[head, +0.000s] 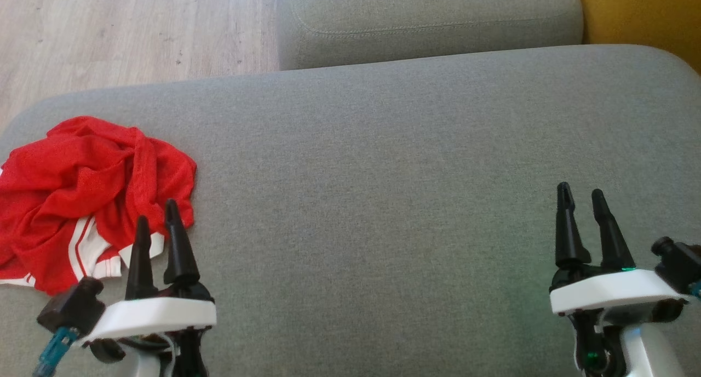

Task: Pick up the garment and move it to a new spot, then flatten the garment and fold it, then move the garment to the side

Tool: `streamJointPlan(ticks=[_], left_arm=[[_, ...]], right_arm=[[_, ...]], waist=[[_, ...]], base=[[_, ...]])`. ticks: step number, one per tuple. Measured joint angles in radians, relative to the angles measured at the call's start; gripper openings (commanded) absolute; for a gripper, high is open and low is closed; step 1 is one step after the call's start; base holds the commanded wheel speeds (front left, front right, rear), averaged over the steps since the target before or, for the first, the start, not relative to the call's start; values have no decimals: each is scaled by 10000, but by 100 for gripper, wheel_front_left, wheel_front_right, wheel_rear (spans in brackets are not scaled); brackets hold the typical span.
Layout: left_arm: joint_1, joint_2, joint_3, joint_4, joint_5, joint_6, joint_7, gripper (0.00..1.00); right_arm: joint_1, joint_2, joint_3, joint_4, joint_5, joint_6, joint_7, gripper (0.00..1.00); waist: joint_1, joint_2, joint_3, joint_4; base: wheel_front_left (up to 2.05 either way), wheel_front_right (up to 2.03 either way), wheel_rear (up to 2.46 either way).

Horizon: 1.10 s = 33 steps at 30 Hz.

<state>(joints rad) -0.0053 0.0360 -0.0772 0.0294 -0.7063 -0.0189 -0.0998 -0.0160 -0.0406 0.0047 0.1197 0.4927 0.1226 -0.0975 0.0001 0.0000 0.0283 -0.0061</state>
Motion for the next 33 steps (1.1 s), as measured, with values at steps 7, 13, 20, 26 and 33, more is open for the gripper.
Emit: streamJointPlan(ticks=[7,13,20,26,33], left_arm=[[1,86,-412,40,1112,27,-174,100],[4,351,-978,128,2117,291,-351,100],[1,640,-1561,274,3083,815,-525,100],[-17,917,-2113,311,3829,1218,-692,100],[-63,945,-2176,159,4268,1333,-913,100]], right_arm=[[0,0,176,-113,-1014,0,-171,100],[0,0,263,-176,-2011,2,-355,100],[0,-2,301,-176,-3016,2,-525,100],[0,-2,311,-186,-3668,2,-713,100],[0,-4,431,-288,-4424,2,-934,100]], waist=[[0,0,15,-42],[0,0,-11,-75],[0,0,-13,-76],[0,0,16,-78],[0,0,24,-95]], base=[[0,0,0],[0,0,0],[0,0,0],[0,0,0],[0,0,0]])
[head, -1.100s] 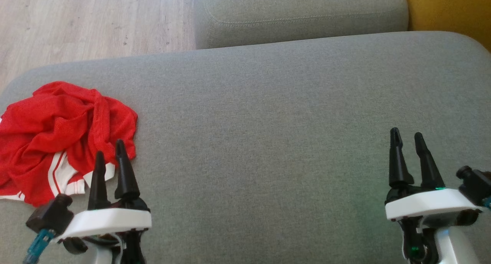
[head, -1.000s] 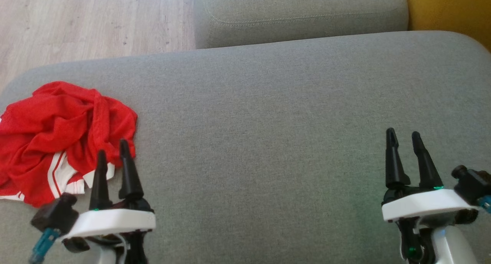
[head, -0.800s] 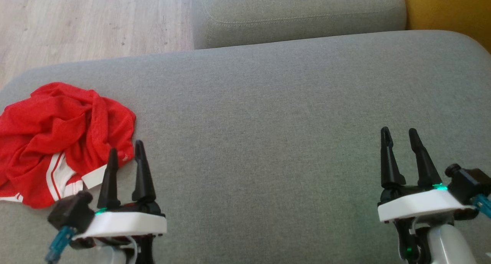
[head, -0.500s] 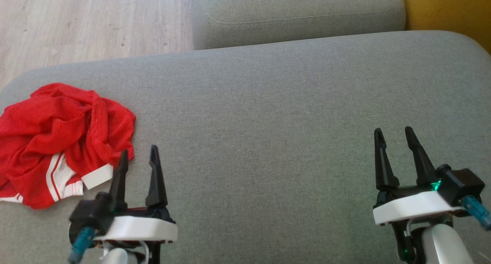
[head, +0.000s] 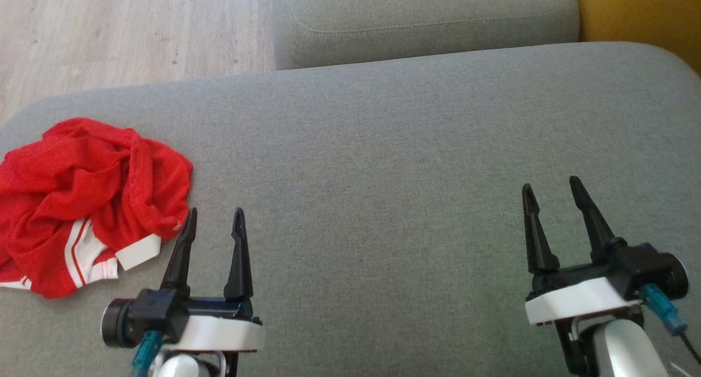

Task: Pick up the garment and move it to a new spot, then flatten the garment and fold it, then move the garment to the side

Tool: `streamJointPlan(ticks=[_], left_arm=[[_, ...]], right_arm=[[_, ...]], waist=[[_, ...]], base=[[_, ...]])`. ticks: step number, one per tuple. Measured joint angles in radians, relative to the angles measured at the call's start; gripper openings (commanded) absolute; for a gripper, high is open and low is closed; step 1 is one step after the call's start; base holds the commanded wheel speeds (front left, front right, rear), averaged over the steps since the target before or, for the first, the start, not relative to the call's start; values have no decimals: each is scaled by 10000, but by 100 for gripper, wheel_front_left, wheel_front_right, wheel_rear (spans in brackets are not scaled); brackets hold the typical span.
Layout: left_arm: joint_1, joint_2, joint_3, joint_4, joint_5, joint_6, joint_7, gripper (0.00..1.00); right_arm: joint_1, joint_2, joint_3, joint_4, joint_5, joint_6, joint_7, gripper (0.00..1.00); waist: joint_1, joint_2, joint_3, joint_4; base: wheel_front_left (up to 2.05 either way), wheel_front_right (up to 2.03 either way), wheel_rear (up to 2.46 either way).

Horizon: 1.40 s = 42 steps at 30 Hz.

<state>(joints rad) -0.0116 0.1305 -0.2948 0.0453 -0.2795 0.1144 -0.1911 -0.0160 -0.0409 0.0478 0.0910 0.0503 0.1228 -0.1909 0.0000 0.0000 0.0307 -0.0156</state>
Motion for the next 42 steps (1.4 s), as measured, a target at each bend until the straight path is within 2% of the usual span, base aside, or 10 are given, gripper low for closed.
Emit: streamJointPlan(ticks=[8,11,12,16,26,42], left_arm=[[-12,-132,-19,-107,328,-21,-217,100],[-1,-291,113,-171,332,-343,-309,100],[0,-366,167,-173,518,-554,-320,100],[69,-548,453,-151,656,-894,-479,100],[309,-752,988,228,784,-1563,-612,100],[316,-775,940,525,504,-1523,-612,100]], right_arm=[[1,-4,56,-15,-203,0,-211,100],[1,-4,86,-17,77,0,-290,100],[1,-4,111,-15,491,2,-345,100],[6,-6,186,17,780,2,-412,100],[15,-8,378,368,819,2,-600,100],[16,-8,378,510,1072,2,-600,100]], waist=[[0,0,-20,-52],[0,0,-10,-64],[0,0,-14,-63],[0,0,-28,-69],[0,0,-69,-57],[0,0,-120,73]], base=[[0,0,0],[0,0,0],[0,0,0],[0,0,0],[0,0,0],[0,0,0]])
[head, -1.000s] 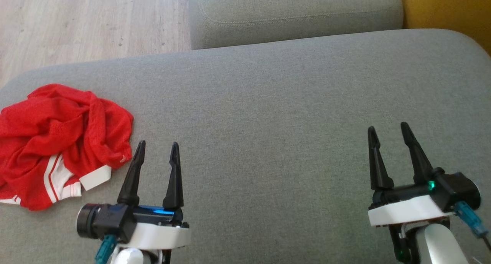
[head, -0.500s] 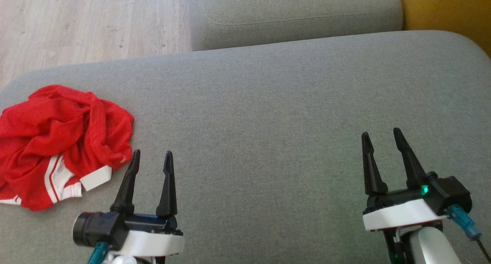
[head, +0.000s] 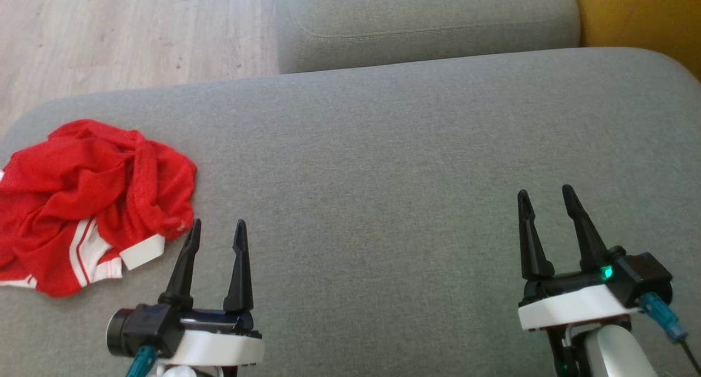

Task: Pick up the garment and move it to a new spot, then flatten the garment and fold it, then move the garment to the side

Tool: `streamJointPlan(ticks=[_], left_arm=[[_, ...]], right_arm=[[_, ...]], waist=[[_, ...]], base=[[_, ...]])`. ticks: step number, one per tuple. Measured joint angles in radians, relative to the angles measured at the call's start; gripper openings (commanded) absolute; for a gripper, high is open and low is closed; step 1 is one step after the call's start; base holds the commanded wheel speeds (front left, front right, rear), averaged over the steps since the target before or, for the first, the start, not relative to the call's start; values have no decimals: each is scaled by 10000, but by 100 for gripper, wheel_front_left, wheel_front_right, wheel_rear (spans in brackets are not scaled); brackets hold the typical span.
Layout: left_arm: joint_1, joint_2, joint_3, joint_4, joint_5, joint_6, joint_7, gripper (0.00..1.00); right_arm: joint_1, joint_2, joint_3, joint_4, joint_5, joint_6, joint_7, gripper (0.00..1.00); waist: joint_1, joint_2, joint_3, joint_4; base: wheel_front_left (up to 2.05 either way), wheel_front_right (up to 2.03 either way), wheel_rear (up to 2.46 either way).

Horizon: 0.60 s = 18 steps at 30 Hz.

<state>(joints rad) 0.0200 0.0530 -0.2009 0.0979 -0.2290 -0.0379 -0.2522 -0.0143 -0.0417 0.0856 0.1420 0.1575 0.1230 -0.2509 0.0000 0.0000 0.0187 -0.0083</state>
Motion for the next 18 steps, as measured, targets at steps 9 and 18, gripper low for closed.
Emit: streamJointPlan(ticks=[9,18], left_arm=[[-1,-8,155,84,19,161,0,100],[4,-13,719,115,184,209,0,100]], right_arm=[[27,-4,520,86,27,0,0,100],[30,-12,884,86,247,0,0,100]], waist=[[0,0,-29,614],[0,0,-99,1581]], base=[[0,0,0],[0,0,0]])
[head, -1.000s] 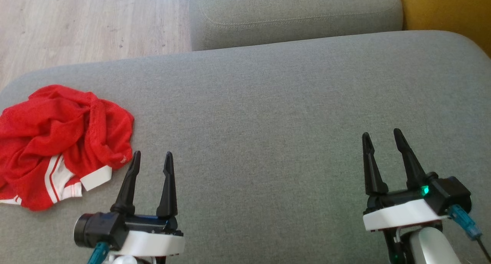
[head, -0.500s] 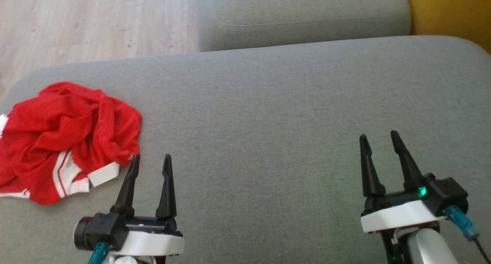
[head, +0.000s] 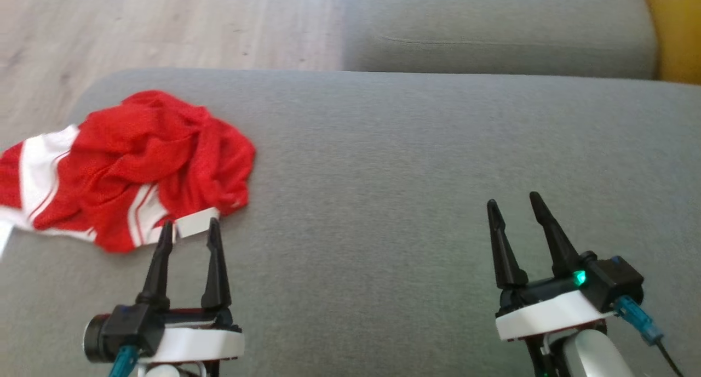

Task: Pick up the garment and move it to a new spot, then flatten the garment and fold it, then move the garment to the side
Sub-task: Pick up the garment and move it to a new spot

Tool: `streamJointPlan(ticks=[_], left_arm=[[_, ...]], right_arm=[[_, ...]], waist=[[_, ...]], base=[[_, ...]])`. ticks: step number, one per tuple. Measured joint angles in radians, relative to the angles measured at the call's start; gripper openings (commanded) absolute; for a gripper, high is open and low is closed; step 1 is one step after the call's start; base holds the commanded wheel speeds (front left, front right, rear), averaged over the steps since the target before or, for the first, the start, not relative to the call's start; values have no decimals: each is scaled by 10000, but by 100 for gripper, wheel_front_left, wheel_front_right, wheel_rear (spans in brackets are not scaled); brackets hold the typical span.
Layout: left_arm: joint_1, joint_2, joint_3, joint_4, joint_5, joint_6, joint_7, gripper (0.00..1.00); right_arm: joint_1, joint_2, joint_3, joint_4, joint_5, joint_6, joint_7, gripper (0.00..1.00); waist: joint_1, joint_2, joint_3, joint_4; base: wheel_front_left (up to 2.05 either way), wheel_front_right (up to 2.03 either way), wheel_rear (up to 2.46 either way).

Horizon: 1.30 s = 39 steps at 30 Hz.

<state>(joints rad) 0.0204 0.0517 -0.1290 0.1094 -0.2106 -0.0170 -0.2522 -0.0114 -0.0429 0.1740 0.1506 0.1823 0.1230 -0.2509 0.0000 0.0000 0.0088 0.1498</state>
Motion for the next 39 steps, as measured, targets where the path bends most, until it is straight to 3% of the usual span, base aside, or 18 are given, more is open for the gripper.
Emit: streamJointPlan(ticks=[20,27,33,39], left_arm=[[356,-2,642,8,201,6,0,100],[372,0,1035,44,-54,-6,-2,100],[-406,92,1582,311,205,-336,-2,100],[-2549,1346,1638,1703,462,-805,140,100]], right_arm=[[47,-4,648,36,161,0,0,100],[42,-4,782,17,199,0,0,100],[-97,-6,744,-56,-56,0,0,100],[-856,-23,637,-211,-472,0,0,100]], waist=[[-1,0,-330,2031],[-1,0,-63,1995],[0,0,562,1703],[1,0,1533,1294]], base=[[0,0,0],[0,0,0],[0,0,0],[0,0,0]])
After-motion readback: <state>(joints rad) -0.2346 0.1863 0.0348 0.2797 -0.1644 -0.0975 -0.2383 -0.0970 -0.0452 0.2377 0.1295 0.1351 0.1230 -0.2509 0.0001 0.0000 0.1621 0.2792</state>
